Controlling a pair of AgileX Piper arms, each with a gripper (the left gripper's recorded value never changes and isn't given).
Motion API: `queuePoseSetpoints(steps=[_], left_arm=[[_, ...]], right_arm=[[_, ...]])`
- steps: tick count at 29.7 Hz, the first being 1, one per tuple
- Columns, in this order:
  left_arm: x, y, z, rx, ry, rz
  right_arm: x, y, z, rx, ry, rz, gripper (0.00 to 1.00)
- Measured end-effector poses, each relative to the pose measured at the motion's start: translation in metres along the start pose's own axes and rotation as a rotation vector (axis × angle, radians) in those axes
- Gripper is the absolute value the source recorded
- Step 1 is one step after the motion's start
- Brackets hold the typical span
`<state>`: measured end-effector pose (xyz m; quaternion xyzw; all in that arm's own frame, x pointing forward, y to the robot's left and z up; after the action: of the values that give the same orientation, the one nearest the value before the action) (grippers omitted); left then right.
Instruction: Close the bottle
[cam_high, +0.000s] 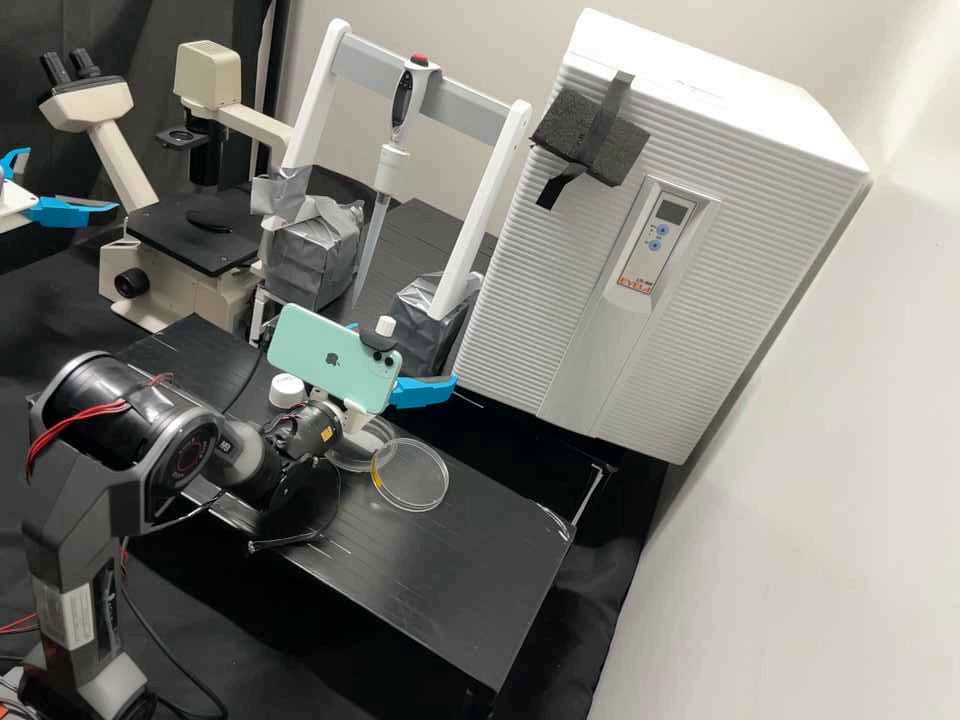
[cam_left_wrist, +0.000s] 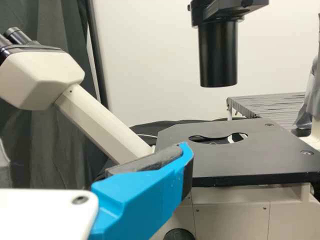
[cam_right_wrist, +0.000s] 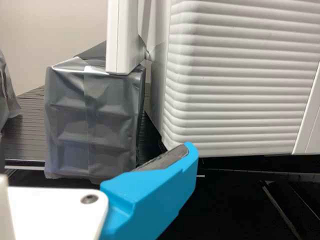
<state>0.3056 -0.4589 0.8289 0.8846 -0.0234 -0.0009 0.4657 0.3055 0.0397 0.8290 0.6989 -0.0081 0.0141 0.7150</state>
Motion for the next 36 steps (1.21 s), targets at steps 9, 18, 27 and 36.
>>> queuePoseSetpoints(steps=[9, 18, 27, 36], left_arm=[[0.0000, 0.000, 0.000, 0.000, 0.000, 0.000], [-0.0205, -0.011, 0.013, 0.001, -0.098, -0.043], [-0.0612, -0.029, 0.032, 0.061, -0.285, -0.123], [-0.0892, -0.040, 0.028, 0.010, -0.306, -0.139]], right_arm=[[0.000, 0.000, 0.000, 0.000, 0.000, 0.000, 1.00], [0.000, 0.000, 0.000, 0.000, 0.000, 0.000, 1.00], [0.000, 0.000, 0.000, 0.000, 0.000, 0.000, 1.00], [0.000, 0.000, 0.000, 0.000, 0.000, 0.000, 1.00]])
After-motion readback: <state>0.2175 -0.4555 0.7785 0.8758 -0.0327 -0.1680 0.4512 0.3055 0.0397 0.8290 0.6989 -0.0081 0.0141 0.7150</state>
